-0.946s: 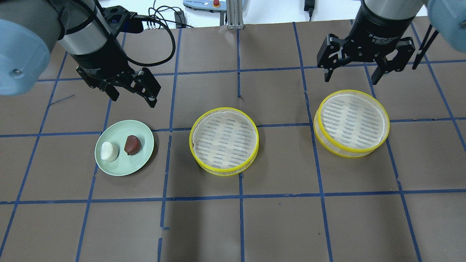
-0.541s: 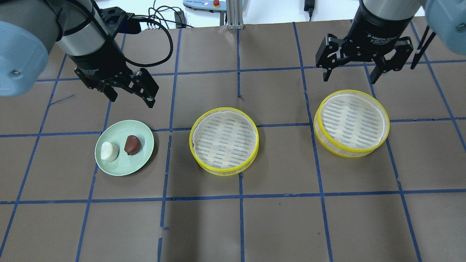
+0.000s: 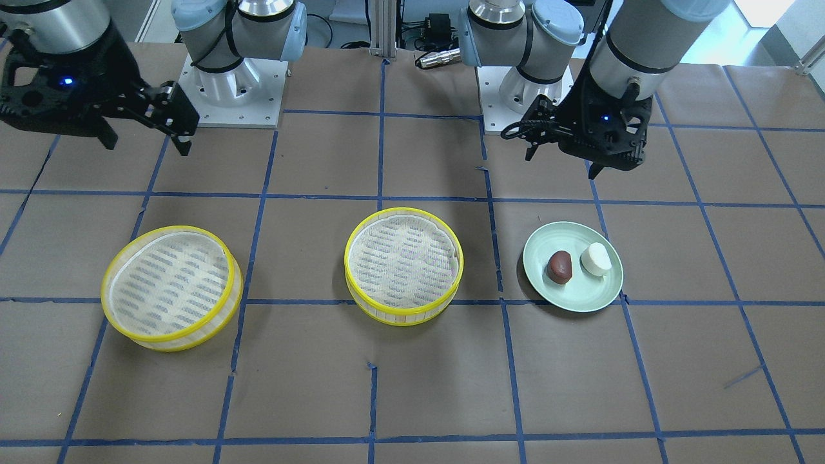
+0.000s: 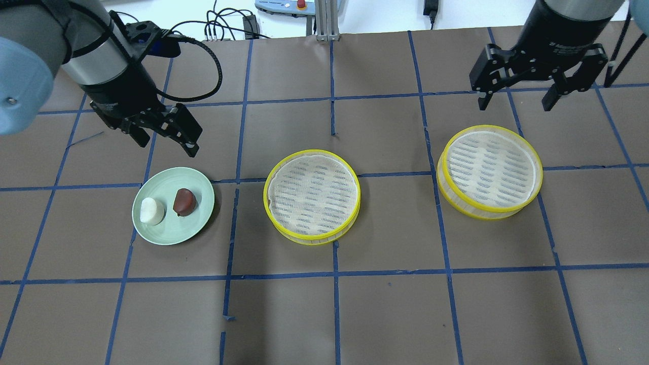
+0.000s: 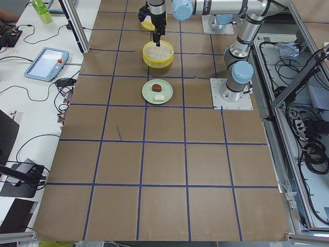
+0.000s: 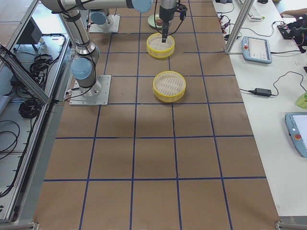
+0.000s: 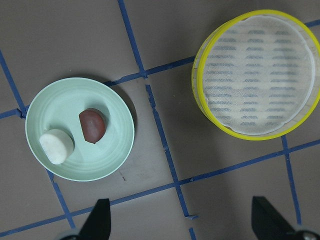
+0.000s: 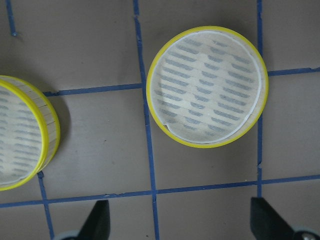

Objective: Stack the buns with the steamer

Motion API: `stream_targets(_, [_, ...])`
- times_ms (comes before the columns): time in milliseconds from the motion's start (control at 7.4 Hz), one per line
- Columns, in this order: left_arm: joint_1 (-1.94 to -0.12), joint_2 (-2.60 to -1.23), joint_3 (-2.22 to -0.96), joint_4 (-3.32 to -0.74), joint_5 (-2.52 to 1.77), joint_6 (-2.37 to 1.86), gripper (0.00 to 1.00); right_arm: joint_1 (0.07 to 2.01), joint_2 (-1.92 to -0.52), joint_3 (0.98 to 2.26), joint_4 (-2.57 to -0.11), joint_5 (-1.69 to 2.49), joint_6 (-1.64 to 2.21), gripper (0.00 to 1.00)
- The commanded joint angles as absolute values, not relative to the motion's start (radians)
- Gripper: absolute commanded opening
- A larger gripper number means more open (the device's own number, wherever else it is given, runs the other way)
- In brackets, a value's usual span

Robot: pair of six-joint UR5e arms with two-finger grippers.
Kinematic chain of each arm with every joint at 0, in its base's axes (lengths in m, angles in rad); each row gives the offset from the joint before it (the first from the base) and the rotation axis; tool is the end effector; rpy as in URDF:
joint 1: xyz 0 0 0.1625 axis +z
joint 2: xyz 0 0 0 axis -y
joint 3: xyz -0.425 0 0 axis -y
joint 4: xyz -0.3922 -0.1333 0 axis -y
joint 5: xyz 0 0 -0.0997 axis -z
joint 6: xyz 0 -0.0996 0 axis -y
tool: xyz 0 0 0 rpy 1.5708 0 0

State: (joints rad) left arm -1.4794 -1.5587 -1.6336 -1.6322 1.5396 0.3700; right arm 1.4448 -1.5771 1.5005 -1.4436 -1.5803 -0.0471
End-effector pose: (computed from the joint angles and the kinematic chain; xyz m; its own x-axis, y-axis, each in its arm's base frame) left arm -0.0925 -0.4850 0.4575 -0.9605 0.2696 0.0694 0.2753 0.9569 0.0931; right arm 0.0706 -0.4957 0.5130 -0.9969 0.0784 0.0071 0.0787 0.9956 0.0510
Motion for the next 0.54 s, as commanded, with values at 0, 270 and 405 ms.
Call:
stream_targets(0, [-1.328,-1.581,-1.712,-1.608,1.542,0.408,1.0,1.306,-1.563,1.546,-1.428,-1.581,-0.202,0.95])
stream_targets(270, [-1.263,-1.69,-1.785,-1.426,1.653,0.403,1.0,1.217,-1.511,1.65,-1.541,-1.588,-0.409,0.94])
stream_targets(405, [-1.259,-1.747,-1.808,-1.334,1.681,0.403,1.0,1.162,-1.49,1.723,-1.642,-1.576,-0.452,0.87])
